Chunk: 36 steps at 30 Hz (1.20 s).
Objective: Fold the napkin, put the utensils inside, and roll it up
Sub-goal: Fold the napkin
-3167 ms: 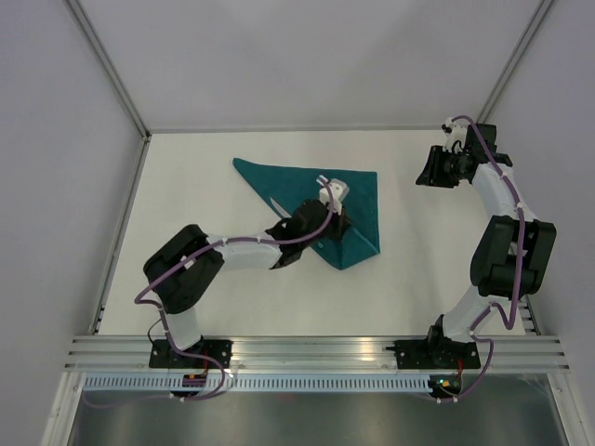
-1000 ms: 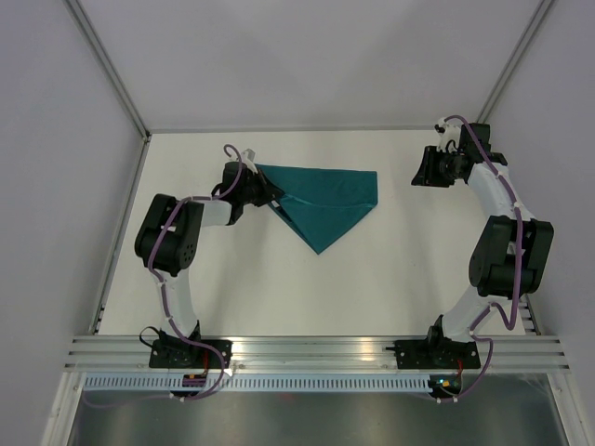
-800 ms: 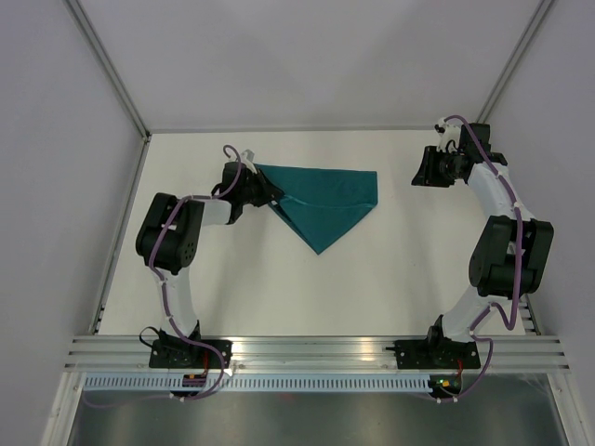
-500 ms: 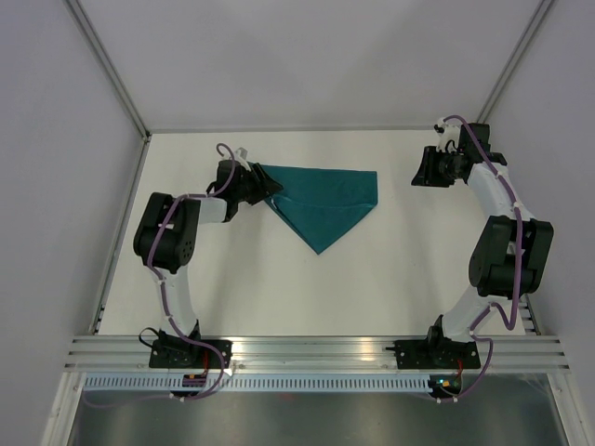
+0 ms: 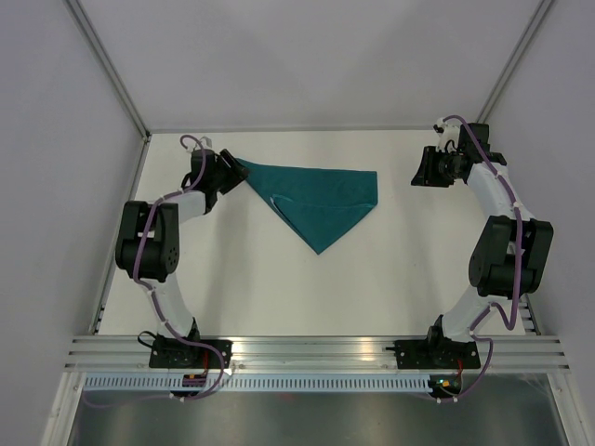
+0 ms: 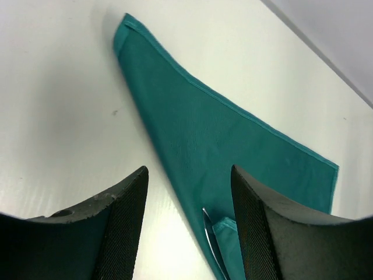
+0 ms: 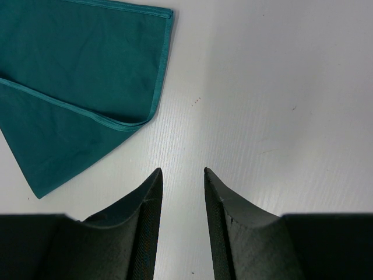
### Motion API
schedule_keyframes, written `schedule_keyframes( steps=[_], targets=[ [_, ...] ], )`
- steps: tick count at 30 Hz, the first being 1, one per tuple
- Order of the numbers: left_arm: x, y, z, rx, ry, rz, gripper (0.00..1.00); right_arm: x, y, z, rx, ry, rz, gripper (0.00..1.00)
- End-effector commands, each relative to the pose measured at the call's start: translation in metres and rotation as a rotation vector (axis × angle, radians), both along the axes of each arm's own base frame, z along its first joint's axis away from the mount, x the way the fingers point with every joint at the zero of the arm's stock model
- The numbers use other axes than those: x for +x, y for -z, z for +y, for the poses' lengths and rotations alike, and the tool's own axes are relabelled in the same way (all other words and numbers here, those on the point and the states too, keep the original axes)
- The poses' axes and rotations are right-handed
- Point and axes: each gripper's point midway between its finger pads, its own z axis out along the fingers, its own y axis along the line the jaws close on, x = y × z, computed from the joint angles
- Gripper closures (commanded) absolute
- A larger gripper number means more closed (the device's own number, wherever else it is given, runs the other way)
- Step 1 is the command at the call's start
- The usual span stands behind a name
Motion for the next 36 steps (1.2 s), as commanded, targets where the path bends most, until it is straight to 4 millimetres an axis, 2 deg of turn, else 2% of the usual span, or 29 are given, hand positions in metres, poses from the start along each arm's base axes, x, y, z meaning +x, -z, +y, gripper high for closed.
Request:
schedule_keyframes(
  steps=[1,4,6,7,8,10,11,19,22,28,33,36],
  targets=[
    [0.012,0.01,0.017,0.05,-0.07,0.062,0.36,0.003,-0.016,0.002,0.0,-0.011,-0.043,0.59],
    [0.021,0.015,0.021,0.058,-0.081,0.082,0.36,0.003,-0.015,0.003,0.003,-0.014,-0.039,0.59],
    [0.025,0.026,0.024,0.064,-0.098,0.106,0.36,0.004,-0.015,0.002,0.002,-0.012,-0.04,0.59],
    [0.031,0.023,0.025,0.064,-0.099,0.099,0.36,0.003,-0.015,0.003,0.002,-0.015,-0.039,0.59],
    [0.032,0.034,0.024,0.065,-0.1,0.126,0.36,0.003,-0.015,0.003,0.002,-0.015,-0.039,0.59],
    [0.041,0.031,0.026,0.073,-0.113,0.127,0.36,0.003,-0.015,0.003,0.004,-0.015,-0.04,0.59],
    [0.04,0.044,0.029,0.081,-0.121,0.163,0.36,0.003,-0.015,0.003,0.004,-0.015,-0.04,0.59],
    [0.059,0.053,0.03,0.078,-0.149,0.2,0.4,0.004,-0.015,0.004,0.008,-0.018,-0.04,0.59],
    [0.06,0.061,0.031,0.083,-0.162,0.234,0.44,0.006,-0.015,0.004,0.008,-0.021,-0.043,0.59],
    [0.065,0.066,0.032,0.105,-0.185,0.266,0.63,0.006,-0.013,0.005,0.014,-0.022,-0.037,0.6],
    [0.067,0.066,0.032,0.119,-0.197,0.27,0.69,0.006,-0.014,0.006,0.014,-0.026,-0.04,0.6],
    [0.066,0.064,0.032,0.122,-0.196,0.268,0.8,0.006,-0.015,0.006,0.014,-0.025,-0.042,0.6]
  ],
)
